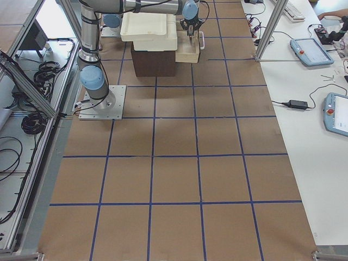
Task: Put scissors in drawer and close it
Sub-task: 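Lower the scissors into the drawer with the right gripper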
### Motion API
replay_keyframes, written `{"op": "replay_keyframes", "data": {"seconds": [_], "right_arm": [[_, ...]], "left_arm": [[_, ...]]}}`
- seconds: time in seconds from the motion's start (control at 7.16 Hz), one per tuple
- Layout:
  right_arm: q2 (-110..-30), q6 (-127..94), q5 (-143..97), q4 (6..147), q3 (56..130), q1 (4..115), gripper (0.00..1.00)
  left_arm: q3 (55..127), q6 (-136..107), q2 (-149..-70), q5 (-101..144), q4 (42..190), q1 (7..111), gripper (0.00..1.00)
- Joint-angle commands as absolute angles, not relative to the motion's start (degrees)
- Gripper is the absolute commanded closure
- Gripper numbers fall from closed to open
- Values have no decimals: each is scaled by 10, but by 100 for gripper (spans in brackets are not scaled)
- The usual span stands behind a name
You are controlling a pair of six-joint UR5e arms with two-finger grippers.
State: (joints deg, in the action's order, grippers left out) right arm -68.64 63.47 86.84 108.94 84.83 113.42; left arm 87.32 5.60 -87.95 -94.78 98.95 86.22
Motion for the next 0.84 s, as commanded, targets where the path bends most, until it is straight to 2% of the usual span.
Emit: {"op": "replay_keyframes", "data": {"seconds": [0.0,0.7], "right_arm": [[-676,635,869,1090,852,1136,95],[-670,628,871,1089,864,1136,95]], "left_arm": [[872,62,-882,-946,980,855,0],[886,62,-883,-946,981,860,0]]}}
